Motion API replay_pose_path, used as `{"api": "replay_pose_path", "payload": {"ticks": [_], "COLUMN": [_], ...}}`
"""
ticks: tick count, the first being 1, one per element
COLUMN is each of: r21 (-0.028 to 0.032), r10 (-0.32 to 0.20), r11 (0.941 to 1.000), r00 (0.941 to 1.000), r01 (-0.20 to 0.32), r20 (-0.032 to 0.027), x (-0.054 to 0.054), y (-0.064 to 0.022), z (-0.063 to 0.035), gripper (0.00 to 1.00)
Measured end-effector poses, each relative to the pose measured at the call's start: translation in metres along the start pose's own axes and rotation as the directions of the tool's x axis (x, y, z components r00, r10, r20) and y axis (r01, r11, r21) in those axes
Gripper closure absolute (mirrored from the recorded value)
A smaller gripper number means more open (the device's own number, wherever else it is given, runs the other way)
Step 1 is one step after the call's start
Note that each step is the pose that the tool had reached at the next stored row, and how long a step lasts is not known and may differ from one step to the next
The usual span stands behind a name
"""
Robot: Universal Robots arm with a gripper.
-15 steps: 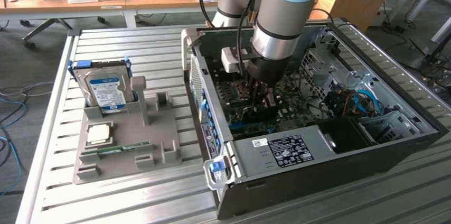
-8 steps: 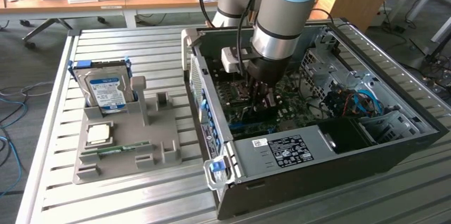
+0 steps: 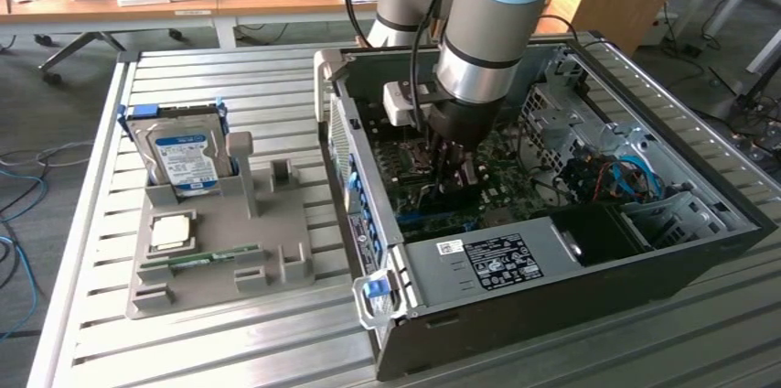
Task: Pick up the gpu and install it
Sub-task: 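Insert the gpu into the slot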
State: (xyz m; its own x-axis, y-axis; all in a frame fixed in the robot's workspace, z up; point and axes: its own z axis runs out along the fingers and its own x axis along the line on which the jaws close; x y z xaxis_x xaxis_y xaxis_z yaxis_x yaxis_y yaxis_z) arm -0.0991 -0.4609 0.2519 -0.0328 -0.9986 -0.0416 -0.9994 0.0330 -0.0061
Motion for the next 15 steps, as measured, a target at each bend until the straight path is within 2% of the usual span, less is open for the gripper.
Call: {"api": "replay_pose_path", "payload": {"ticks": [15], "r21": [0.0], "r10": [0.0], "r11": [1.0], "r00": [1.0], "r01": [0.0], "r20": [0.0], "x": [0.0012], "y": [0.0], "z": [0.0], "gripper": [0.73]}}
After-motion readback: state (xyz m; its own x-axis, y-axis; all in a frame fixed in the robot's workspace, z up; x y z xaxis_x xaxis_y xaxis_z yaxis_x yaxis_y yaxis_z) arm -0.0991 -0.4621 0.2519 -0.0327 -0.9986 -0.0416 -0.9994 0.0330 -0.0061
